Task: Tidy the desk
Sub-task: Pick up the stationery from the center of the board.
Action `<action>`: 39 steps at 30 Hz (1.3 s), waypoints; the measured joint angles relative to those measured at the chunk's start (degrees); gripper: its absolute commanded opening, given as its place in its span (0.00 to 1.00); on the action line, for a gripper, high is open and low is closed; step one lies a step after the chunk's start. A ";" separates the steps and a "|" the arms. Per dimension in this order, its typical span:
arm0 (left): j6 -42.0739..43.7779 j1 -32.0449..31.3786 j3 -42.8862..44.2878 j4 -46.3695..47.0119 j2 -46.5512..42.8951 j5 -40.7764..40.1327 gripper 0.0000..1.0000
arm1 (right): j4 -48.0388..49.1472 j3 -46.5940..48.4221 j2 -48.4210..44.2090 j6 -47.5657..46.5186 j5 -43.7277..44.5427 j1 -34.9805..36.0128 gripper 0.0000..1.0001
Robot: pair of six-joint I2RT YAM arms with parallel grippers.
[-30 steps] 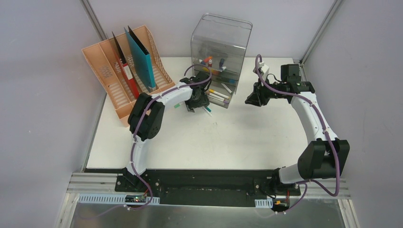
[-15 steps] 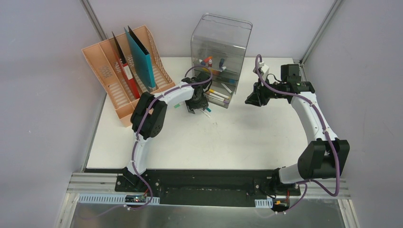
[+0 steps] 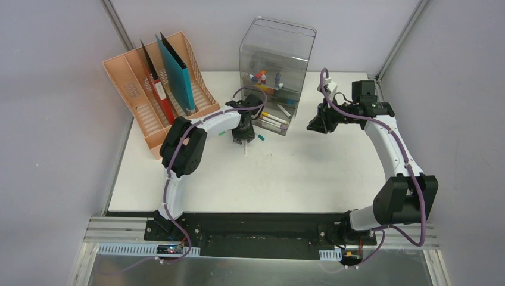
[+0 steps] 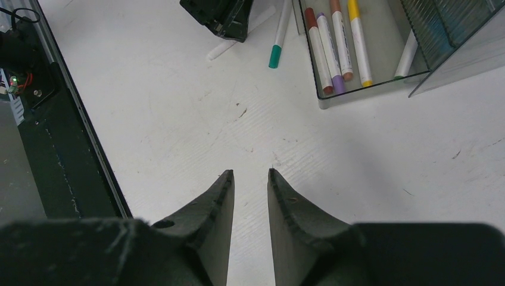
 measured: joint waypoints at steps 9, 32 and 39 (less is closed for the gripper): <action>8.90 -0.02 -6.43 3.54 -3.96 -2.34 0.26 | -0.02 0.00 0.00 0.02 -0.55 0.00 0.29; 18.56 0.00 -25.05 14.91 -19.04 2.01 0.00 | 0.55 -1.18 0.00 0.83 -4.35 0.07 0.30; 19.54 0.00 -35.30 26.67 -31.65 7.74 0.00 | 2.91 -2.67 0.42 3.78 -8.28 1.51 0.30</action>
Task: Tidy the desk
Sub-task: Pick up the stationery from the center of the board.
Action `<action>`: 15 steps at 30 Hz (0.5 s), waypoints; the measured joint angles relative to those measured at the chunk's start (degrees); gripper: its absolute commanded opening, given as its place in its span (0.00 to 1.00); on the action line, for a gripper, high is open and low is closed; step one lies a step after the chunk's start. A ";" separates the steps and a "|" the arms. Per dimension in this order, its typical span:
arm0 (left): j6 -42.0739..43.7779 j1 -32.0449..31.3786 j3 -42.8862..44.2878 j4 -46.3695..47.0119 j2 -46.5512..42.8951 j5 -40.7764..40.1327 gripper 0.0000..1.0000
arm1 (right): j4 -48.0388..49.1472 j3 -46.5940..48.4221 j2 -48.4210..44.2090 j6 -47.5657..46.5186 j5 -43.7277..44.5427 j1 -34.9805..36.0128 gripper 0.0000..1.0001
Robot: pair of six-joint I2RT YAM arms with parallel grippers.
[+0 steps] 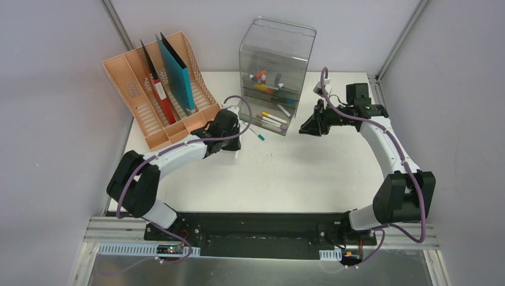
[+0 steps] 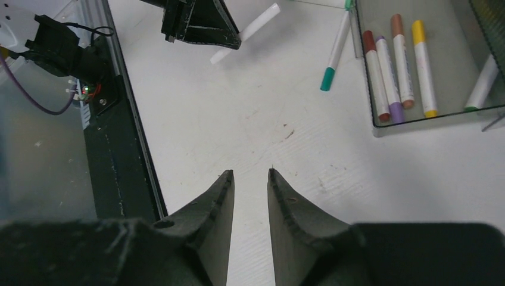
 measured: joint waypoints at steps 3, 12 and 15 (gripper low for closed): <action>0.07 0.00 -4.26 5.33 -4.87 2.40 0.00 | 1.64 -0.20 0.76 1.81 -1.86 1.46 0.30; -0.52 0.00 -11.82 20.15 -14.49 10.49 0.00 | 11.23 -3.32 3.34 12.37 -6.84 6.36 0.30; -1.31 0.00 -12.02 23.67 -15.63 12.92 0.00 | 16.81 -5.09 3.67 17.55 -8.15 7.37 0.30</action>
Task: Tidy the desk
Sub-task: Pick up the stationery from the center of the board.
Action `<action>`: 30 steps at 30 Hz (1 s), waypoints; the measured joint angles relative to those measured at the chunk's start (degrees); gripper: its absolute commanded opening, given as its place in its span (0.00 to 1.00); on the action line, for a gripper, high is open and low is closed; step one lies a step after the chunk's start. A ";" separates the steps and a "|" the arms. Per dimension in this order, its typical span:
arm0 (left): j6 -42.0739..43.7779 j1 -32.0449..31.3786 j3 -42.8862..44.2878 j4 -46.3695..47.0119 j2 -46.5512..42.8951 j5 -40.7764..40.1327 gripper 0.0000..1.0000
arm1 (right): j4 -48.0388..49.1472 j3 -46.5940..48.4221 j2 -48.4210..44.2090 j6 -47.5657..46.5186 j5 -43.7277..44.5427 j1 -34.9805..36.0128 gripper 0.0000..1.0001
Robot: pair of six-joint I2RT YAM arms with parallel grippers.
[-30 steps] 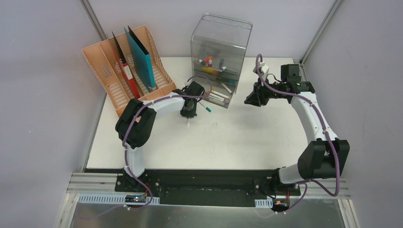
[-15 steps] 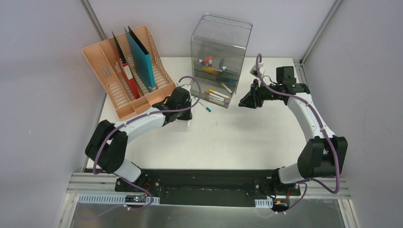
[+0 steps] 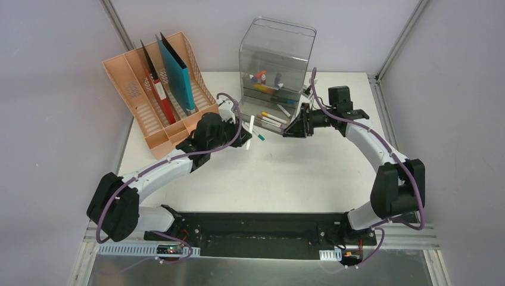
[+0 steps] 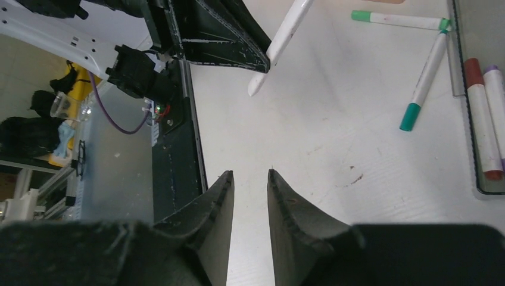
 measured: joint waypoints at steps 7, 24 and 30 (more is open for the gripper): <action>-3.21 0.00 -0.17 6.14 -0.37 4.50 0.00 | 11.67 -1.84 1.53 13.73 -1.14 2.01 0.31; -9.66 -1.31 -0.20 13.90 3.37 9.09 0.00 | 26.23 -3.32 5.38 33.81 -0.72 6.01 0.41; -11.13 -2.40 -0.20 15.78 5.09 10.32 0.00 | 26.62 -3.32 6.34 34.21 -0.59 6.08 0.42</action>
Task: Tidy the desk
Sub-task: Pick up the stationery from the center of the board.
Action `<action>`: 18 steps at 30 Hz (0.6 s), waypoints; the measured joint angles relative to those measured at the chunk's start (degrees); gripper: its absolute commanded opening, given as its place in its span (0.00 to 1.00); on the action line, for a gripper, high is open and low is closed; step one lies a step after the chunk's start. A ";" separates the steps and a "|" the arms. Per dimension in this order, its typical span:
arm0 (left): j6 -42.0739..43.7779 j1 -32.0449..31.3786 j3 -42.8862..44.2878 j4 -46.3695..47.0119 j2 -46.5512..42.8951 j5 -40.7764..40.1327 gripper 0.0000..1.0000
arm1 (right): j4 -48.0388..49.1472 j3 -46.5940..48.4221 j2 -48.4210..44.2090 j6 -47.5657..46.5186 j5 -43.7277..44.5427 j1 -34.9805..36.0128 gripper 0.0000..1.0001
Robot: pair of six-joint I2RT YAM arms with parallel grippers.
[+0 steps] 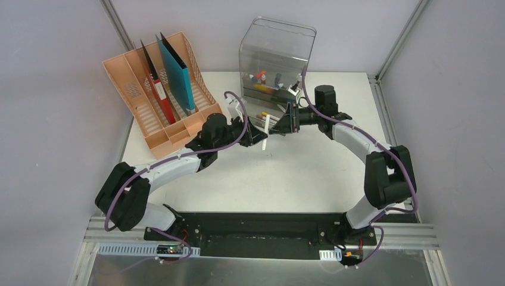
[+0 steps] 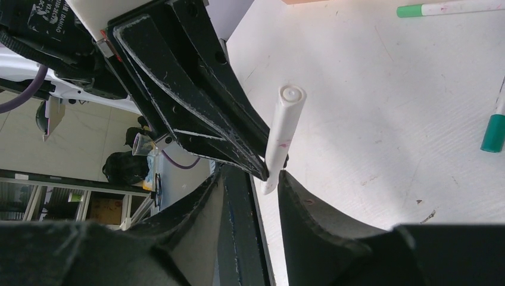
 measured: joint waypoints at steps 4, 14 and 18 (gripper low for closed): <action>-0.87 -0.02 0.00 0.83 0.72 0.11 0.00 | 0.09 -0.02 0.28 0.02 0.07 0.11 0.42; -2.05 -1.16 0.00 3.32 1.49 1.22 0.00 | 0.20 0.00 0.76 0.00 0.28 0.33 0.42; -2.54 -1.53 0.00 4.09 2.38 1.57 0.00 | 0.17 0.00 0.76 0.00 0.44 0.33 0.41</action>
